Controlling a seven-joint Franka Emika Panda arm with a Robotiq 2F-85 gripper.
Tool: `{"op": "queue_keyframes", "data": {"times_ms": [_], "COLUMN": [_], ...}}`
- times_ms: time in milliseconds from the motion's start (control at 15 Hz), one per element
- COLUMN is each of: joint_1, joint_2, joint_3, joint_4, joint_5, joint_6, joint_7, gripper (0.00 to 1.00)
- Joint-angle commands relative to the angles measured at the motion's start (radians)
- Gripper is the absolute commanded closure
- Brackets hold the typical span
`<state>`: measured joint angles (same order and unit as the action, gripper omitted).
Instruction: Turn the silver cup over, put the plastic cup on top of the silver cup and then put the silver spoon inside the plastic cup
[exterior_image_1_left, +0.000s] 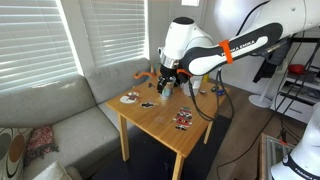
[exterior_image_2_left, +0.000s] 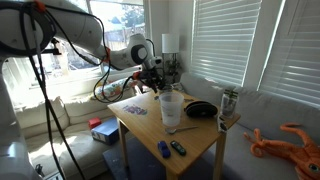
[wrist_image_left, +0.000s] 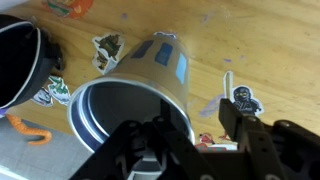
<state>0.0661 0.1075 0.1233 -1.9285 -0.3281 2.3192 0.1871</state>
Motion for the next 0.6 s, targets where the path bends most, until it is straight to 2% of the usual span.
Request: {"op": "queue_keyframes", "data": {"times_ms": [0,200,267,533], "joint_1": [0.047,0.076,0.087,0.129], "joint_2": [0.017,0.013,0.012,0.019], "joint_3": [-0.019,-0.014,-0.014,-0.009], "joint_4": [0.038,0.031,0.028,0.014], "joint_5": [-0.088,-0.195,-0.242,-0.458], "joint_6": [-0.066,-0.088,-0.088,-0.084], "joint_7": [0.082,0.137,0.166,0.286], "gripper": [0.76,0.96,1.0,0.99]}}
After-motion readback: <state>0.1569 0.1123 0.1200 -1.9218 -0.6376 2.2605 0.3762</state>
